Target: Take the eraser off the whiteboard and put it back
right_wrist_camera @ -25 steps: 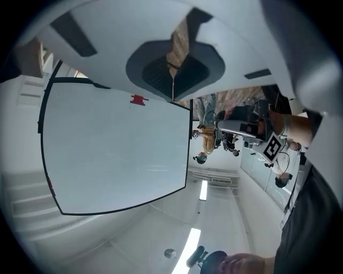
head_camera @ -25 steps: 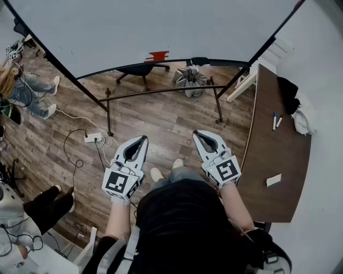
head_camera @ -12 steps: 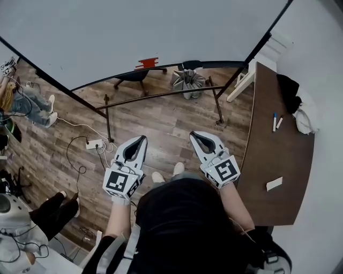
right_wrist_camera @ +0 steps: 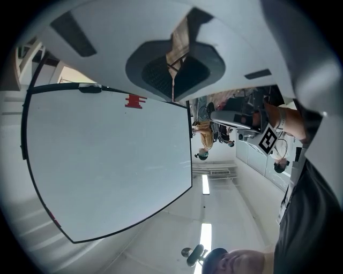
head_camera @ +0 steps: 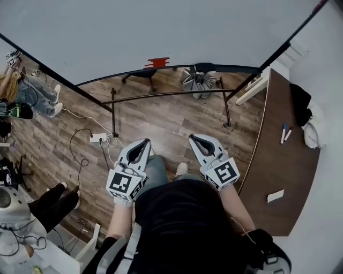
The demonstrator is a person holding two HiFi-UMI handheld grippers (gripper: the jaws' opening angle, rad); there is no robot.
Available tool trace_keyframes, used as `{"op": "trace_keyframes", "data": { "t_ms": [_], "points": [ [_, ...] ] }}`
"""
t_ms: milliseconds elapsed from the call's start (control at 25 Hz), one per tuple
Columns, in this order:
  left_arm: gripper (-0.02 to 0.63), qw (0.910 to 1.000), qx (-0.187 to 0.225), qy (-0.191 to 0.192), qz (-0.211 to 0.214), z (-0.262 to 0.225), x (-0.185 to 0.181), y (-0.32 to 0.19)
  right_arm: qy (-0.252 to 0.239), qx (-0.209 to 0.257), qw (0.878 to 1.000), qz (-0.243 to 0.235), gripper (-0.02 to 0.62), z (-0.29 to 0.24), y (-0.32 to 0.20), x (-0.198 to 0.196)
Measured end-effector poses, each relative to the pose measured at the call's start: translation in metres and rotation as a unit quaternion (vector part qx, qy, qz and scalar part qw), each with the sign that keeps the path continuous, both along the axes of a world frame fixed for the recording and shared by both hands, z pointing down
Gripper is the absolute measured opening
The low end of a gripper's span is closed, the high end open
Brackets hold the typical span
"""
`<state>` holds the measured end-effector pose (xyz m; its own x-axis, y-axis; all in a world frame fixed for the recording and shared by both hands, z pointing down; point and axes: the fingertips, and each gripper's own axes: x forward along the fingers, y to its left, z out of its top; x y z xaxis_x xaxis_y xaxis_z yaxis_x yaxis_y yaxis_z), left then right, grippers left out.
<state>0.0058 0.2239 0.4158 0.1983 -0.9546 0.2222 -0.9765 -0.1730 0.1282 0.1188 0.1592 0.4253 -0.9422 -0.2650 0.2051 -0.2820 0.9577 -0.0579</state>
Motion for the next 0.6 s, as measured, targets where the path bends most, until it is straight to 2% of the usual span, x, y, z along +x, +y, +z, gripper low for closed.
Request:
{"op": "trace_keyframes", "data": {
  "t_ms": [240,600],
  "points": [
    [0.006,0.9999,0.007,0.012,-0.001,0.005,-0.063,-0.027,0.013,0.008,1.0,0.004,0.02,-0.001,-0.032,-0.062],
    [0.006,0.9995,0.008,0.026,0.019,0.007,-0.181,-0.071,0.039,0.011,0.999,0.024,0.02,0.002,-0.078,-0.172]
  ]
}}
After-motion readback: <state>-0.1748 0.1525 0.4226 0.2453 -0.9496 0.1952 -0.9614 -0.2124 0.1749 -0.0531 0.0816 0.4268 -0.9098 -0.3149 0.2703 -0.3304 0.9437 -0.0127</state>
